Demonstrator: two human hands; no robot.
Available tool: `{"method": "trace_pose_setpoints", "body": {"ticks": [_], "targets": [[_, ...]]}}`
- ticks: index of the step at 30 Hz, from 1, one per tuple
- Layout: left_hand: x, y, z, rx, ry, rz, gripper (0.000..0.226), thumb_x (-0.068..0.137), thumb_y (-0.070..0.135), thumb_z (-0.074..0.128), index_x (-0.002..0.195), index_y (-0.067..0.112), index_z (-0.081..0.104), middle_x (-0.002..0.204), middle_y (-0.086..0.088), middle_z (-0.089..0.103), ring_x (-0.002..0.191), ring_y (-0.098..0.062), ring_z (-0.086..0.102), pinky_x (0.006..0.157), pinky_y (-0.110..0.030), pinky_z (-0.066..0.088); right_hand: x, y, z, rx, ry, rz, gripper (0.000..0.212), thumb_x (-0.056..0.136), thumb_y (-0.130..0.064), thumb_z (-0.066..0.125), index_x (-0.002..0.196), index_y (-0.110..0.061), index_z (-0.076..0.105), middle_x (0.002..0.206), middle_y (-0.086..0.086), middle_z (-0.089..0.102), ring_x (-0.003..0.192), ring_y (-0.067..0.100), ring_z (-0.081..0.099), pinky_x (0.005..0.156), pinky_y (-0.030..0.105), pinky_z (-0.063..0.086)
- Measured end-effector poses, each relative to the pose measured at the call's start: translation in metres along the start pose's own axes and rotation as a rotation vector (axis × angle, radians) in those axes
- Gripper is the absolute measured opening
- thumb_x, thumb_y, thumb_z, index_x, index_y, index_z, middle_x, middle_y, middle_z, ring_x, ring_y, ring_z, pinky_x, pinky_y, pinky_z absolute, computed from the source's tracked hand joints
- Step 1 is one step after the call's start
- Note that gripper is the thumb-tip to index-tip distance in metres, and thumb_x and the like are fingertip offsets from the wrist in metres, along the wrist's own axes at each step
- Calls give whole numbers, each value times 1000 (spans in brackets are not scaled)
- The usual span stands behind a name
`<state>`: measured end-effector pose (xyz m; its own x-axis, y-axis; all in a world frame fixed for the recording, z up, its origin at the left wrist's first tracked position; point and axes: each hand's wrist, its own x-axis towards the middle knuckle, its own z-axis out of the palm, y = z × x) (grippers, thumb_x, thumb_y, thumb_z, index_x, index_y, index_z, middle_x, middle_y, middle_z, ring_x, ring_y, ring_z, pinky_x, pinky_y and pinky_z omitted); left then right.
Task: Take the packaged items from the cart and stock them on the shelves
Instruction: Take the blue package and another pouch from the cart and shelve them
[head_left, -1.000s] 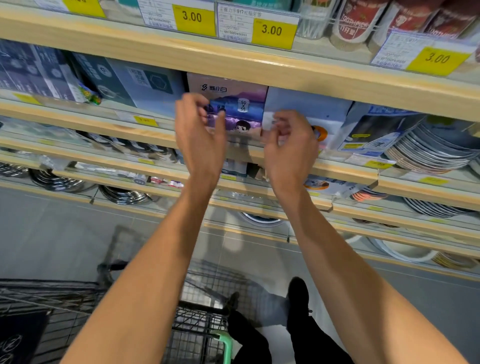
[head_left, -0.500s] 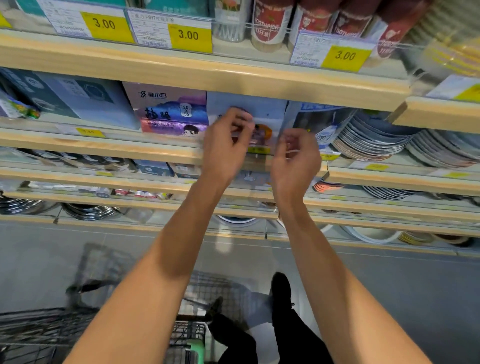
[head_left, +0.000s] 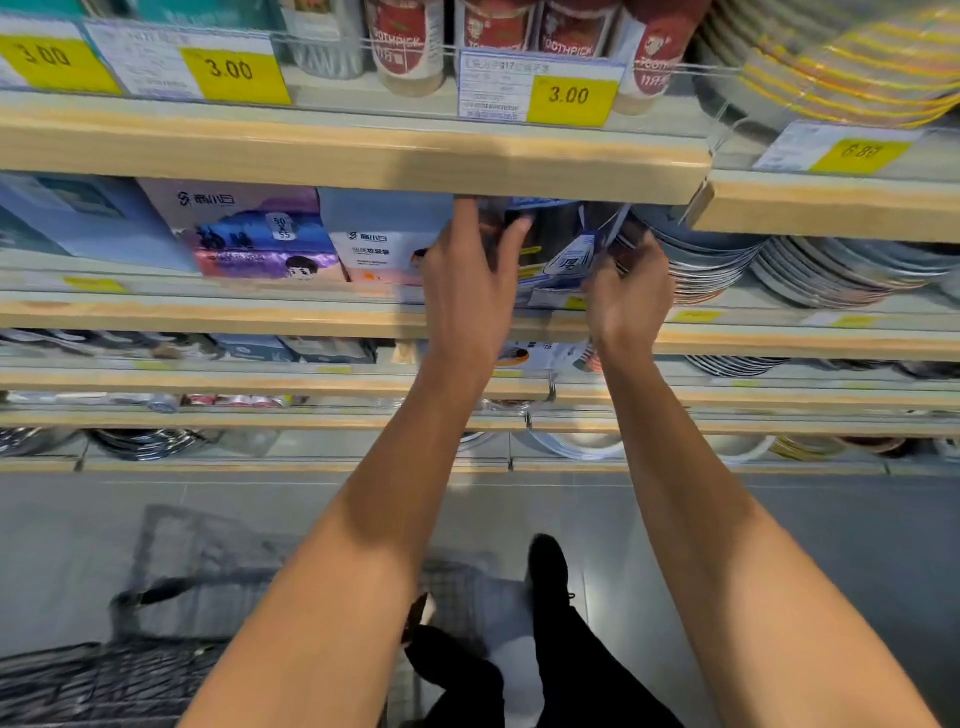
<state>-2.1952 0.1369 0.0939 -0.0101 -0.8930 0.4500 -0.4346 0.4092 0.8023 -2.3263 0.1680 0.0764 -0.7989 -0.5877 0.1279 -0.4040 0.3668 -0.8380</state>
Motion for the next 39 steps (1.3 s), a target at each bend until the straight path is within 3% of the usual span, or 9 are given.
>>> {"method": "trace_pose_setpoints", "body": {"ticks": [5, 10, 16, 20, 25, 28, 32, 36, 39], "targets": [[8, -9, 7, 5, -45, -32, 42, 91, 46, 51, 108, 7, 54, 89, -10, 71, 76, -28, 73, 66, -48, 58, 5, 6, -6, -101, -35, -37, 26, 93, -21, 58, 116, -23, 70, 110, 0, 75, 100, 22, 69, 85, 30, 52], [16, -8, 5, 20, -94, -84, 47, 84, 50, 46, 94, 6, 60, 81, -7, 75, 75, -28, 74, 69, -48, 58, 3, 8, -5, -103, -24, -12, 24, 87, -20, 57, 102, -18, 75, 97, 1, 77, 89, 23, 71, 82, 37, 56], [20, -10, 3, -3, -165, -107, 13, 92, 16, 60, 88, 4, 64, 77, -8, 77, 65, -16, 75, 70, -42, 61, -2, 14, -9, -67, -21, -26, 14, 96, -19, 61, 104, -14, 71, 94, 1, 75, 84, 15, 70, 84, 34, 58], [30, -4, 11, 32, -230, -160, 26, 90, -1, 49, 95, 4, 74, 88, -13, 77, 71, -23, 75, 71, -42, 62, -2, 14, -5, -90, -26, -49, 16, 97, -17, 59, 106, -11, 70, 95, 2, 75, 86, 16, 71, 84, 32, 57], [31, -7, 11, 27, -295, -215, 24, 95, 5, 49, 100, 9, 73, 81, -10, 73, 72, -26, 73, 72, -45, 61, 3, 12, -4, -134, -29, -47, 13, 95, -16, 60, 102, -12, 69, 96, 3, 76, 90, 19, 71, 83, 27, 50], [24, -9, -4, 114, -267, -88, 16, 97, 22, 60, 92, 6, 64, 80, -5, 74, 63, -21, 72, 67, -42, 60, -9, 10, -6, -69, 62, -57, 12, 94, -17, 61, 105, -12, 64, 92, -3, 73, 85, 15, 70, 78, 19, 45], [3, -11, -25, 27, -216, 37, 28, 97, 22, 63, 121, 9, 54, 95, 3, 70, 61, -8, 70, 64, -34, 60, -47, 0, 3, 29, 139, -167, 17, 92, -18, 62, 109, -19, 59, 105, -4, 64, 83, 15, 65, 74, 27, 51], [-6, -22, -54, 32, -140, 67, 28, 92, 26, 66, 118, 20, 58, 88, 10, 70, 76, -8, 71, 70, -38, 59, -92, -22, 31, 183, -42, -283, 8, 90, -19, 61, 97, -15, 64, 92, -1, 67, 80, 16, 64, 74, 40, 54], [-13, -43, -96, 47, -57, -55, 20, 91, 32, 65, 109, 24, 65, 89, 10, 72, 78, -6, 69, 69, -36, 58, -132, -49, 53, 293, -208, -339, 10, 93, -19, 61, 95, -12, 68, 90, -1, 69, 82, 14, 65, 76, 33, 55]]}}
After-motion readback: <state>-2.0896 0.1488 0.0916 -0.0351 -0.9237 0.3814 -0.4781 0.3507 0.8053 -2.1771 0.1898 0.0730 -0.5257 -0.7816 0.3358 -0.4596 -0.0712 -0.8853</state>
